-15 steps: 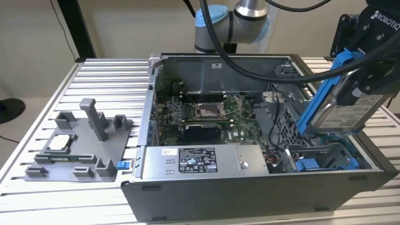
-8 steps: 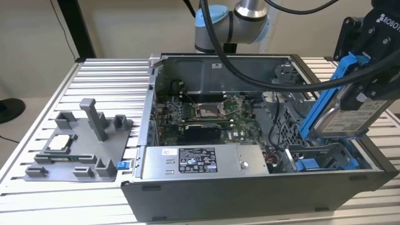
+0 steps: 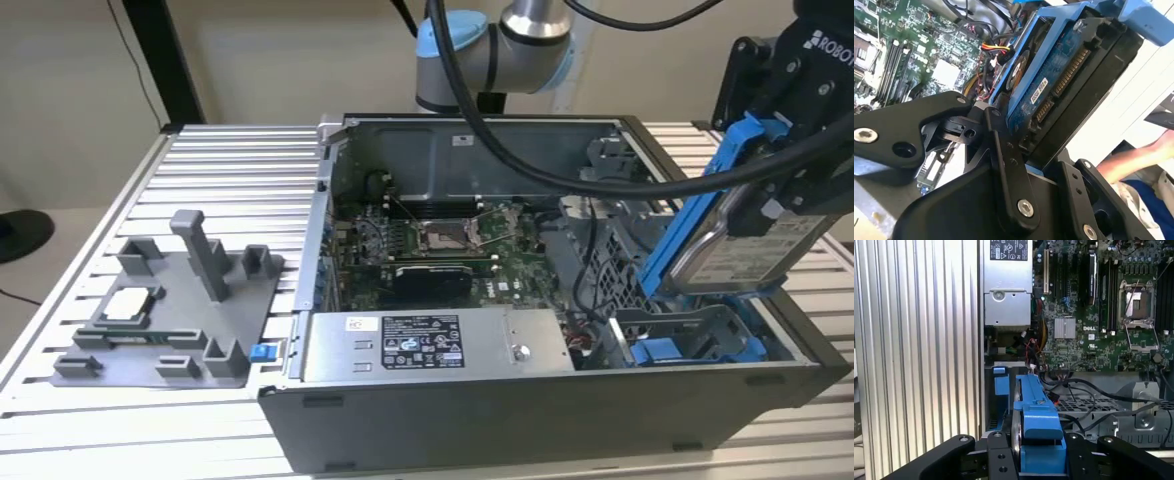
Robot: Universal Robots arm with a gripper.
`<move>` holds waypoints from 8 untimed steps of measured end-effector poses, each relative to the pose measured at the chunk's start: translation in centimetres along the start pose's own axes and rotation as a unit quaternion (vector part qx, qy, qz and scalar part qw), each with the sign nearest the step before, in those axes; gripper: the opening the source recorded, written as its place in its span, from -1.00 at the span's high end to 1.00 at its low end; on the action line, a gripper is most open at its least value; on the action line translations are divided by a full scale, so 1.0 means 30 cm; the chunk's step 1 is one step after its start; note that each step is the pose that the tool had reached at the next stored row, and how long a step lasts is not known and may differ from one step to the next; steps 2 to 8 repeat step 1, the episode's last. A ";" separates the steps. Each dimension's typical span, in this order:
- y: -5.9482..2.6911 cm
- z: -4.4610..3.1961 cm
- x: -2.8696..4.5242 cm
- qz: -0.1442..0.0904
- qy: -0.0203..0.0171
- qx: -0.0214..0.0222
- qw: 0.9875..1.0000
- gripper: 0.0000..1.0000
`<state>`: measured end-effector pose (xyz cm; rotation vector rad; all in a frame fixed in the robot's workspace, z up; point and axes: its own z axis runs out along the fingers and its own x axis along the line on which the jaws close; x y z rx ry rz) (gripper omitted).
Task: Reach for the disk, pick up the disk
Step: 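Pick up the disk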
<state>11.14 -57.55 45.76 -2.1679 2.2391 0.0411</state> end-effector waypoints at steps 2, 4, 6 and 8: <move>0.000 0.000 0.000 0.000 0.000 0.000 1.000 1.00; 0.000 0.000 0.000 0.000 0.000 0.000 1.000 1.00; 0.000 0.000 0.000 0.000 0.000 0.000 1.000 1.00; 0.000 0.000 0.000 0.000 0.000 0.000 1.000 1.00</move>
